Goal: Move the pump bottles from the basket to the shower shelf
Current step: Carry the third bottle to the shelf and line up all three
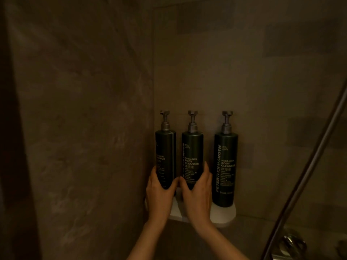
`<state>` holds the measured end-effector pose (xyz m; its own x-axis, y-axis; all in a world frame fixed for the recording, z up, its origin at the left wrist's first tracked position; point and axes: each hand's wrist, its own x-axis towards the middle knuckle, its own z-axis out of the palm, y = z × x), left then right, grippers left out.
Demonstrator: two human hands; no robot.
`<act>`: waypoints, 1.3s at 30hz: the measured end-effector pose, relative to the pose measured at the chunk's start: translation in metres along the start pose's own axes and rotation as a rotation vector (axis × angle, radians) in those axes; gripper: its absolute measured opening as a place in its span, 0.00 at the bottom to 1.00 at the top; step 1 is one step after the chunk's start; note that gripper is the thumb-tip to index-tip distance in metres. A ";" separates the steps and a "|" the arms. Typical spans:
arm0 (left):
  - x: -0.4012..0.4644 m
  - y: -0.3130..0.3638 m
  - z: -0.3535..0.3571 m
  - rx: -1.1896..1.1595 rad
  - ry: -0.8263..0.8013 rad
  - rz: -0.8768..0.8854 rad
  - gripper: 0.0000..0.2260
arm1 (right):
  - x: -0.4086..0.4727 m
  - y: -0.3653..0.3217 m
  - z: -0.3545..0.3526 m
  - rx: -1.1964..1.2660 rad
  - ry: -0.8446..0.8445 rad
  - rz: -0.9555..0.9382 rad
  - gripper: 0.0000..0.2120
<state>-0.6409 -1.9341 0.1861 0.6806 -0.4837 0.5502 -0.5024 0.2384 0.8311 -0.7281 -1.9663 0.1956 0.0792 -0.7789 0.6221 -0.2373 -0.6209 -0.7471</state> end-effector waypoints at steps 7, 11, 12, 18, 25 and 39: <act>0.007 -0.012 -0.004 0.007 0.044 -0.015 0.33 | 0.002 0.007 0.002 0.079 -0.006 -0.023 0.36; 0.002 -0.011 -0.001 0.027 0.090 0.007 0.33 | 0.003 0.009 0.002 0.095 -0.012 -0.034 0.35; 0.001 -0.011 0.000 0.035 0.098 0.017 0.33 | 0.003 0.010 0.002 0.090 -0.007 -0.034 0.36; -0.003 -0.006 0.001 0.049 0.141 0.060 0.32 | 0.002 0.010 -0.002 0.079 0.048 -0.043 0.37; -0.003 -0.007 0.000 0.045 0.122 0.069 0.31 | 0.004 0.012 0.002 0.073 0.013 -0.063 0.34; -0.001 -0.006 -0.002 0.009 0.107 0.045 0.29 | 0.003 0.013 0.002 0.068 -0.045 -0.029 0.34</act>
<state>-0.6376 -1.9337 0.1801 0.7102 -0.3796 0.5928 -0.5383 0.2499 0.8049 -0.7295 -1.9764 0.1873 0.1293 -0.7624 0.6340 -0.1680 -0.6470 -0.7438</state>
